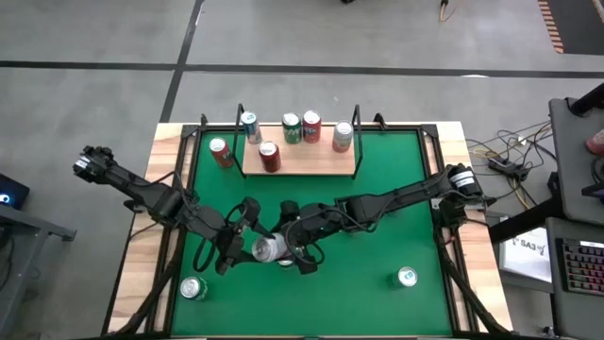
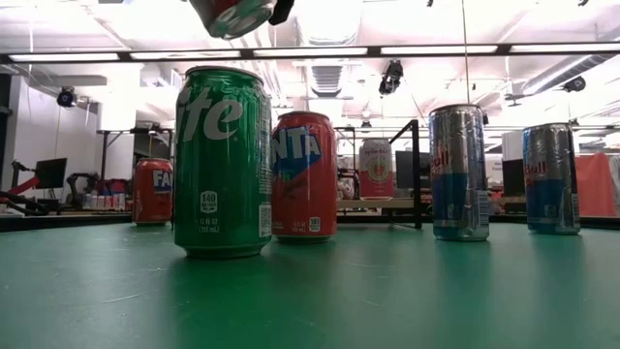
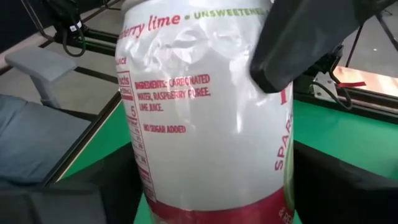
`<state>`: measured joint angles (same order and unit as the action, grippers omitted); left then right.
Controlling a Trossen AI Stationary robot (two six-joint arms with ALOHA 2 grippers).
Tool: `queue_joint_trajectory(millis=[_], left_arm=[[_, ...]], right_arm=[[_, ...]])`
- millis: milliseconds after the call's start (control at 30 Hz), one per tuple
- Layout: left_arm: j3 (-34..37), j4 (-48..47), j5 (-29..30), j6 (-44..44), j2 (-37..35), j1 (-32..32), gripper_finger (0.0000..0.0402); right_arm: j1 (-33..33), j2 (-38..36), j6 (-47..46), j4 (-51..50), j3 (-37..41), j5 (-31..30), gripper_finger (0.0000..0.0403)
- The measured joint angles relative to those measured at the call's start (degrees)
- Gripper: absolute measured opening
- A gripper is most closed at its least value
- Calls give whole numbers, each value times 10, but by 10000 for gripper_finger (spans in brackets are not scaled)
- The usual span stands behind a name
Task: Pick and place cans onto a shelf
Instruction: Put the pink white soda can on the shelf aligned with the other pink white soda can
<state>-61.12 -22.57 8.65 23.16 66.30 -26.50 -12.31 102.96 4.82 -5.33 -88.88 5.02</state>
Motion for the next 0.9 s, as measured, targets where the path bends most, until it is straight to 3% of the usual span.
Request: queue_joint_trajectory(millis=[67, 200, 333, 500, 600, 800, 900], left_arm=[[0, 0, 8, 2, 0, 0, 287], [0, -1, 37, 10, 0, -1, 321], [0, 6, 81, 27, -6, 0, 325], [-1, 23, 143, 70, -27, 4, 312], [-2, 32, 141, 88, -46, 20, 305], [8, 75, 135, 78, -79, 79, 296], [38, 138, 131, 56, -95, 109, 292]], right_arm=[[2, -1, 1, -2, 0, 2, 284], [4, -4, -1, -10, 0, -2, 284], [6, -31, 2, -54, 0, -41, 284], [8, -81, 4, -123, 1, -155, 284], [8, -111, -12, -150, 4, -229, 284], [10, -150, -46, -114, 34, -382, 284], [9, -157, -49, -49, 81, -413, 284]])
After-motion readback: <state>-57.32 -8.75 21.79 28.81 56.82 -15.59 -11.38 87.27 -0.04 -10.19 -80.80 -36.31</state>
